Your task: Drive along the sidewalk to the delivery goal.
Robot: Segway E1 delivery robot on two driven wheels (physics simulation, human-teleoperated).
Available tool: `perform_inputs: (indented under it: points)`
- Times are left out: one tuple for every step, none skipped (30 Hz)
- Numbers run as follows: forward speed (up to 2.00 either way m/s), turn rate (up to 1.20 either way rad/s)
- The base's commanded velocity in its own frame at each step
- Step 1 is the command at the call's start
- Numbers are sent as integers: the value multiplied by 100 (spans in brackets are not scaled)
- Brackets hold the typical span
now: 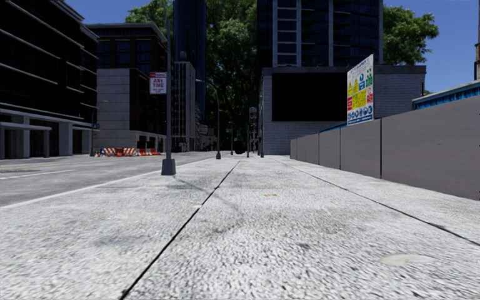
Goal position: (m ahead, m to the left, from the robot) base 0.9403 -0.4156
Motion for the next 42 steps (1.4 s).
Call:
perform_inputs:
  points:
    - [143, 0]
    - [143, 0]
    - [143, 0]
    - [143, 0]
    - [143, 0]
    - [143, 0]
    - [143, 0]
    - [143, 0]
    - [143, 0]
    - [143, 0]
    - [143, 0]
    - [143, 0]
    - [142, 0]
    - [138, 0]
    - [135, 0]
    - [135, 0]
    - [129, 0]
    - [104, 0]
    - [0, 0]
    - [0, 0]
    - [0, 0]
    - [0, 0]
    - [0, 0]
    - [0, 0]
    - [0, 0]
    - [0, 0]
    - [0, 0]
    - [0, 0]
    - [0, 0]
    - [0, 0]
    - [0, 0]
    - [0, 0]
    - [0, 0]
    - [0, 0]
    - [0, 0]
    - [0, 0]
    - [0, 0]
    - [0, 0]
    - [0, 0]
    - [0, 0]
    - [0, 0]
    - [0, 0]
